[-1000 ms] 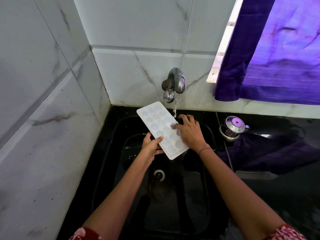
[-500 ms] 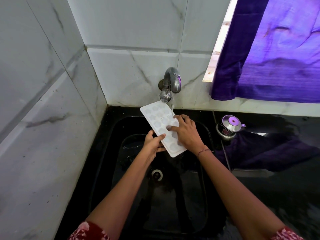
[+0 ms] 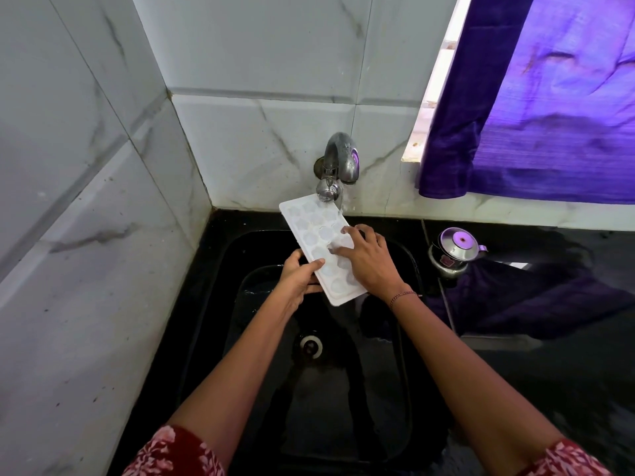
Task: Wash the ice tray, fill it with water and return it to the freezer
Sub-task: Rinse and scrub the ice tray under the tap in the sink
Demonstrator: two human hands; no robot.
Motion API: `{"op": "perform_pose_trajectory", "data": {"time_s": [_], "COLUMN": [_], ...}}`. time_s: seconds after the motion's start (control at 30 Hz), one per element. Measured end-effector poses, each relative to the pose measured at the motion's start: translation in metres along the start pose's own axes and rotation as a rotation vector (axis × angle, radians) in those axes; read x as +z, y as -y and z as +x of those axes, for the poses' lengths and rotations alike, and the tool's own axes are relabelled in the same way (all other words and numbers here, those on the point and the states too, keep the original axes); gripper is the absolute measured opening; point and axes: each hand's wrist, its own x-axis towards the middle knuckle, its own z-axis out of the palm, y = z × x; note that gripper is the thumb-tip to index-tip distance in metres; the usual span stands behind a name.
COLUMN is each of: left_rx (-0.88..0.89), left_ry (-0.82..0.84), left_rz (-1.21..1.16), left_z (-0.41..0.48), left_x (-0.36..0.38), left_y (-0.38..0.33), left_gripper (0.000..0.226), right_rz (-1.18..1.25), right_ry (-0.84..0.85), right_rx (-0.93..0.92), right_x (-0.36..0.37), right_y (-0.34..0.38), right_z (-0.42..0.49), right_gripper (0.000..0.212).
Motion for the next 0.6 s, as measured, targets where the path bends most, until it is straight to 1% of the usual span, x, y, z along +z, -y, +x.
{"op": "perform_pose_trajectory", "data": {"time_s": [0.07,0.17,0.2,0.3,0.33,0.47,0.6], "left_rx": [0.004,0.012,0.017,0.019,0.019,0.019,0.024], "left_ry": [-0.007,-0.011,-0.014,-0.017,-0.011,0.03,0.086], "left_rz": [0.0,-0.03,-0.029,-0.001,0.006,0.013,0.06], "left_z": [0.0,0.001,0.002,0.004,0.004,0.005,0.006], "left_x": [0.0,0.001,0.001,-0.002,-0.002,0.0,0.001], "left_y": [0.0,-0.002,-0.003,-0.005,-0.005,-0.004,-0.004], "left_gripper": [0.038,0.038,0.037,0.039,0.038,0.033,0.031], "right_rz": [0.001,-0.023,-0.015,0.024,0.034,0.087,0.095], "right_ry": [-0.02,0.017,0.02,-0.021,-0.031,-0.055,-0.073], "right_rx": [0.022,0.022,0.017,0.026,0.037,0.043,0.005], "right_x": [-0.001,-0.001,0.0,-0.001,-0.001,0.003,0.006], "right_y": [0.0,0.005,0.006,0.003,0.003,0.007,0.006], "right_z": [0.002,0.007,0.008,0.007,0.007,0.004,-0.003], "right_gripper": [0.045,0.06,0.06,0.045,0.044,0.063,0.059]}}
